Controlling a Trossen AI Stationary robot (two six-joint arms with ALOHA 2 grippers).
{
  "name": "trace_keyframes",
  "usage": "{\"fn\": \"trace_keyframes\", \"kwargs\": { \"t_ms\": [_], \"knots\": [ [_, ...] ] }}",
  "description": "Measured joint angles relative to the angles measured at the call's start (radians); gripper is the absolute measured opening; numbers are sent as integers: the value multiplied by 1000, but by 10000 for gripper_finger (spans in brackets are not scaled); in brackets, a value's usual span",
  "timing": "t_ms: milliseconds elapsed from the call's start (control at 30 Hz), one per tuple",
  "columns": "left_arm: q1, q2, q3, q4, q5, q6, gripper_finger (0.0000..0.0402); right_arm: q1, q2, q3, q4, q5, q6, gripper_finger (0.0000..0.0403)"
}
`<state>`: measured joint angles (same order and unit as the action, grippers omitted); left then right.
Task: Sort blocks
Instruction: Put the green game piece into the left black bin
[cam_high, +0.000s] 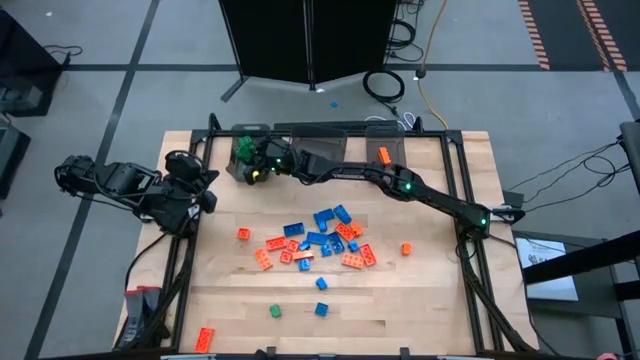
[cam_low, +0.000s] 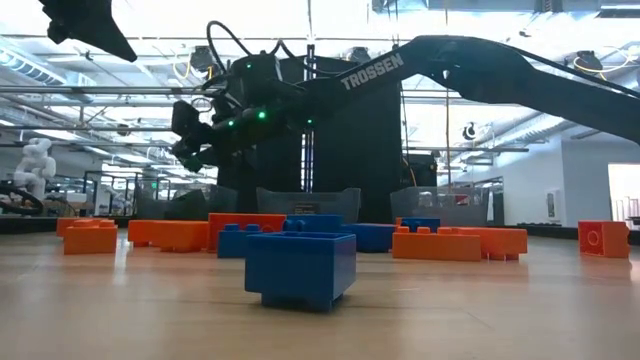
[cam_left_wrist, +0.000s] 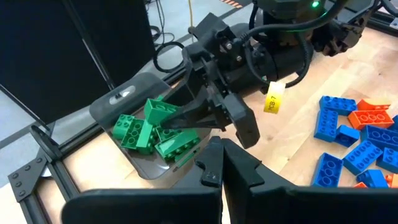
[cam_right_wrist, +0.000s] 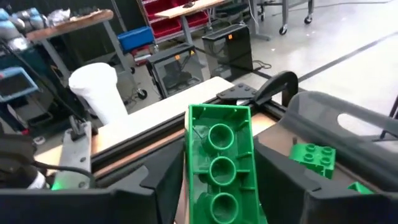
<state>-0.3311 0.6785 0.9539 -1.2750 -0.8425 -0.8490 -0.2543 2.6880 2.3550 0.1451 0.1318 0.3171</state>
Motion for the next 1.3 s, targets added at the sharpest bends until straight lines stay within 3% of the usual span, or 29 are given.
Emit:
{"fn": "trace_keyframes", "kwargs": {
  "t_ms": [167,300,467,633,733,800,933,1000,1300],
  "knots": [
    [0,0,0,0,0,-1,0,1,-25,0,0,-1,-66,216],
    [0,0,0,0,1,0,0,2,-44,0,-11,63,-76,250],
    [1,0,0,-3,4,0,0,1,-111,0,-69,81,-196,255],
    [1,0,0,-15,5,-1,0,14,-300,4,-424,182,-413,233],
    [0,0,0,-19,14,-2,0,15,-390,4,-727,202,-403,222],
    [0,0,0,-21,23,-2,0,24,-420,1,-904,125,-353,218],
    [0,0,0,-21,27,-1,0,100,-455,1,-1106,-210,-288,215],
    [0,0,0,-21,26,-1,0,155,-454,2,-1171,-313,-277,217],
    [0,0,0,-21,19,-1,0,425,-400,0,-1091,-348,-431,223]
  ]
}}
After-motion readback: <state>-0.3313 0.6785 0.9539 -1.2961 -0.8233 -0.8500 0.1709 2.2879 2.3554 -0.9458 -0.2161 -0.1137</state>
